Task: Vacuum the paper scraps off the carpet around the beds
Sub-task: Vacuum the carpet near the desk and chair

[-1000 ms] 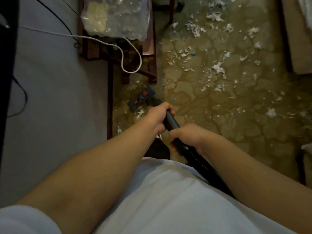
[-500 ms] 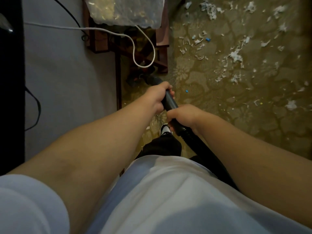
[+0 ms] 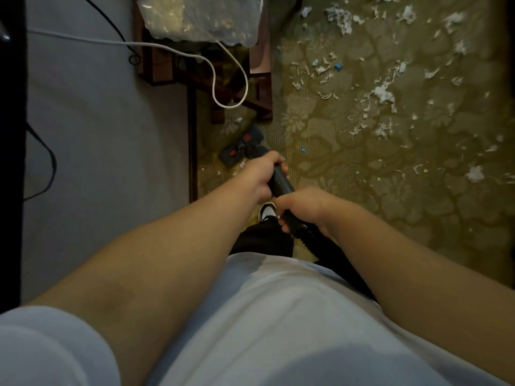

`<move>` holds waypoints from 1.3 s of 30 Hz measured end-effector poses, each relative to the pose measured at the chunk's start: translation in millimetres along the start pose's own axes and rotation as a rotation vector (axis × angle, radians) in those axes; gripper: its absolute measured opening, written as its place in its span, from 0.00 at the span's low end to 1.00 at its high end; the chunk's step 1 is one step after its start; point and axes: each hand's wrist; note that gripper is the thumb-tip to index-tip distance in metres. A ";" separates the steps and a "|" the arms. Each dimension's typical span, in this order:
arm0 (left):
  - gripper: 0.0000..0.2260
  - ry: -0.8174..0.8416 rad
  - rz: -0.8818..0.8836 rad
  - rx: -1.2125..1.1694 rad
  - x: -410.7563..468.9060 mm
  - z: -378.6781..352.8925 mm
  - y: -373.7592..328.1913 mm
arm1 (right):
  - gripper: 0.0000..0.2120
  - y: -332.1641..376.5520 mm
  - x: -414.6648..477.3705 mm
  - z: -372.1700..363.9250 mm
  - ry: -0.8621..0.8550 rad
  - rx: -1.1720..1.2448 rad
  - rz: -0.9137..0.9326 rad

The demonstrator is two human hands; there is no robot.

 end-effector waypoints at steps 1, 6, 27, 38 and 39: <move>0.07 0.002 0.005 -0.006 -3.3 -2.2 9.8 | 0.07 -8.2 -4.6 4.3 0.004 -0.014 0.000; 0.07 -0.012 0.010 -0.057 -23.8 -19.1 73.0 | 0.05 -61.2 -28.1 34.0 0.022 -0.099 -0.003; 0.07 0.004 0.052 -0.294 -76.8 -101.5 266.0 | 0.08 -232.8 -71.9 137.2 0.004 -0.276 0.049; 0.06 -0.021 0.067 -0.319 -47.5 -32.9 208.0 | 0.10 -167.5 -56.3 68.5 0.011 -0.376 0.051; 0.06 -0.027 0.069 -0.320 -42.4 -21.3 197.6 | 0.10 -155.3 -53.9 57.0 0.014 -0.384 0.051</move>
Point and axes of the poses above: each hand's wrist, its own x-axis towards the middle knuckle, its own z-axis out of the back of the hand, y = z × x, and after that the axes turned 13 degrees about -y, right-handed
